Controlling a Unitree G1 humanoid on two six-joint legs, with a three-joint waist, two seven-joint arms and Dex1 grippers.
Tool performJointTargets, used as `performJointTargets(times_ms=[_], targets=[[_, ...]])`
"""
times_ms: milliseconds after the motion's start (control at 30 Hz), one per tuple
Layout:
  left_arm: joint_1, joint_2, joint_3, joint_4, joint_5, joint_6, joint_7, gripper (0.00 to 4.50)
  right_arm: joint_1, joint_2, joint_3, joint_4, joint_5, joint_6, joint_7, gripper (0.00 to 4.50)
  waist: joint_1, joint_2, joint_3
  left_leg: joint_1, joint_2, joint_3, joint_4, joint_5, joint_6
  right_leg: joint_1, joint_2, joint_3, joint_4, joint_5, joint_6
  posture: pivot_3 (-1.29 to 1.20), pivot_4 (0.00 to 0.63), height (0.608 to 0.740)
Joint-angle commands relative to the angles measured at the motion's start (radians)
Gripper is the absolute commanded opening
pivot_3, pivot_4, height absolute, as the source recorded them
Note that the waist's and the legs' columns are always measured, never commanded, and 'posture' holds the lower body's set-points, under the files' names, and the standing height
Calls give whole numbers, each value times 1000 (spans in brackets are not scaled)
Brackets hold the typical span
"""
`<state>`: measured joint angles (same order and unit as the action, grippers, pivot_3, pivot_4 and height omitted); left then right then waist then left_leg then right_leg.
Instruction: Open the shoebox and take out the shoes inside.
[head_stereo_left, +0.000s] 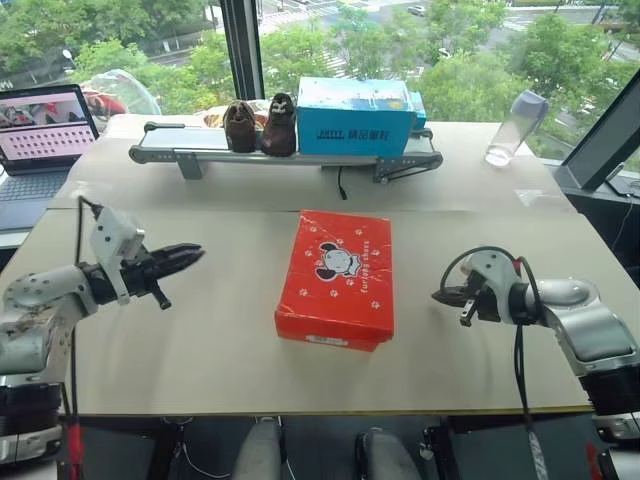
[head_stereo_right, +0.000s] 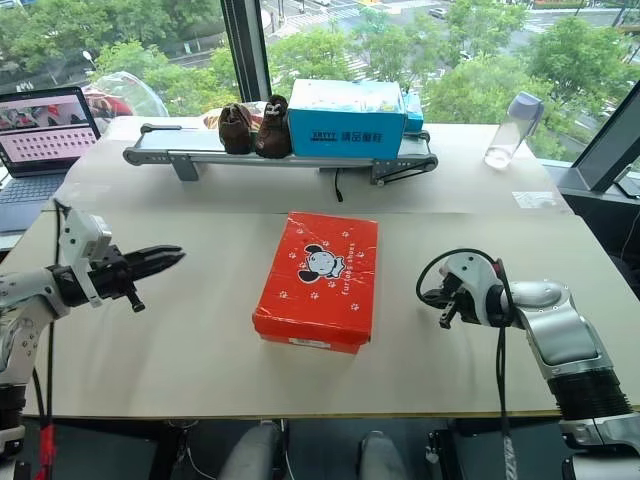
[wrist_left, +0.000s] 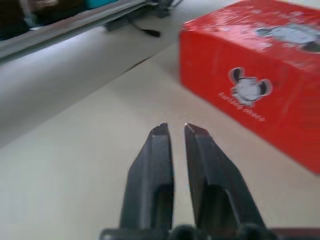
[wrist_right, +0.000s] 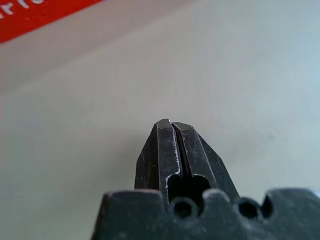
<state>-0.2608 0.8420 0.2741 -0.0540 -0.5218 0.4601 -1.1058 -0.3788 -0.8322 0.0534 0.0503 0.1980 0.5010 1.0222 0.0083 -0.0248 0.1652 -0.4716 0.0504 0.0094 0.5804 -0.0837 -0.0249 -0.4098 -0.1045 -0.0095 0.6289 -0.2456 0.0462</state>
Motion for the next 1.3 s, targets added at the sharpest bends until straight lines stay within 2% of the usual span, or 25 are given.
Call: performJointTargets(times_ms=[33, 67, 100, 133, 267, 333, 433, 567, 633, 700, 900, 967, 1033, 1200, 1300], targets=[[-25, 64, 18, -90, -86, 76, -58, 2025, -21, -12, -56, -42, 34, -24, 11, 0, 1, 0, 0, 0, 0, 0, 0, 1, 2, -1, 1, 0, 1, 0, 0, 0, 150, 740], [-33, 78, 16, -102, -96, 91, -67, 2503, -21, -9, -56, -47, 39, -25, 11, 0, 1, 0, 0, 0, 1, 0, 0, 1, 1, -1, 1, 0, 1, -2, 2, 0, 150, 740], [-42, 92, 15, -114, -107, 107, -76, 2743, -21, -5, -54, -51, 45, -25, 12, 0, 1, 0, 0, 0, 1, 0, 0, 0, 0, -1, 1, 0, 1, -2, 3, 0, 150, 740], [-66, 115, 16, -128, -131, 138, -86, 3253, -21, 7, -48, -54, 48, -25, 10, 0, 1, 0, 0, 0, 2, 0, 1, -3, -5, -1, 1, 0, 1, -5, -2, 0, 150, 740], [-173, 206, 17, -169, -217, 253, -124, 4449, -38, 71, -23, -40, 59, -20, 2, 0, 0, -1, 1, 0, 3, 0, 7, -3, -5, 0, 3, -1, 1, -4, -3, 0, 150, 740], [-210, 262, 17, -196, -282, 338, -153, 4449, -48, 98, -2, -27, 46, -25, 5, 0, 0, -1, 1, 0, 3, 0, 8, -3, -5, -1, 2, -1, 1, -4, -2, 0, 150, 740], [-266, 322, -1, -220, -308, 383, -167, 4449, -68, 130, 38, -6, 29, -47, 16, 0, -2, 1, 2, -1, 2, 1, 8, -4, -5, 2, 1, 1, 0, -3, -2, 0, 150, 740], [-338, 343, -31, -220, -257, 344, -142, 4449, -113, 189, 57, -27, 75, -10, 36, 0, -2, 1, 3, -1, 3, 0, 8, -3, -4, 1, 4, 1, 2, -4, -2, 0, 150, 740], [-363, 363, -27, -209, -296, 398, -159, 4449, -139, 201, 48, -59, 109, 31, 53, 0, -2, 0, 3, -1, 3, 0, 9, -3, -4, 2, 4, 1, 3, -4, -2, 0, 150, 740], [-365, 380, -16, -197, -294, 407, -162, 4449, -187, 208, 31, -102, 159, 90, 64, 0, -3, 1, 3, -1, 3, 0, 9, -3, -4, 2, 4, 1, 3, -4, -2, 0, 150, 740], [-378, 373, 58, -159, -320, 410, -127, 4449, -417, 324, -7, -137, 308, 267, -2, 0, -23, 1, 4, -1, 7, 0, 9, -3, -4, 0, 8, 2, 5, -2, 1, 0, 150, 740], [-398, 357, 92, -118, -341, 418, -98, 4449, -500, 387, 4, -109, 329, 283, -22, 0, -22, 0, 4, -1, 9, 0, 10, -3, -4, 0, 11, 2, 5, -1, 2, 0, 150, 740], [-403, 388, 139, -108, -369, 446, -104, 4449, -631, 521, 69, -17, 289, 229, -59, 0, -24, 0, 4, -1, 12, 0, 9, -3, -4, -1, 13, 2, 5, -1, 1, 0, 150, 740], [-475, 457, 196, -140, -452, 529, -60, 4449, -794, 762, 172, 221, 184, 101, -123, 0, -32, -2, 5, -4, 15, 3, 10, 1, 2, -12, 16, 6, 19, -3, -4, 0, 150, 740], [-501, 496, 216, -198, -520, 589, -23, 4449, -831, 820, 224, 302, 146, 85, -94, 0, -27, -3, 6, -5, 17, 3, 9, 0, 0, -13, 18, 6, 19, -4, -5, 0, 150, 740]])
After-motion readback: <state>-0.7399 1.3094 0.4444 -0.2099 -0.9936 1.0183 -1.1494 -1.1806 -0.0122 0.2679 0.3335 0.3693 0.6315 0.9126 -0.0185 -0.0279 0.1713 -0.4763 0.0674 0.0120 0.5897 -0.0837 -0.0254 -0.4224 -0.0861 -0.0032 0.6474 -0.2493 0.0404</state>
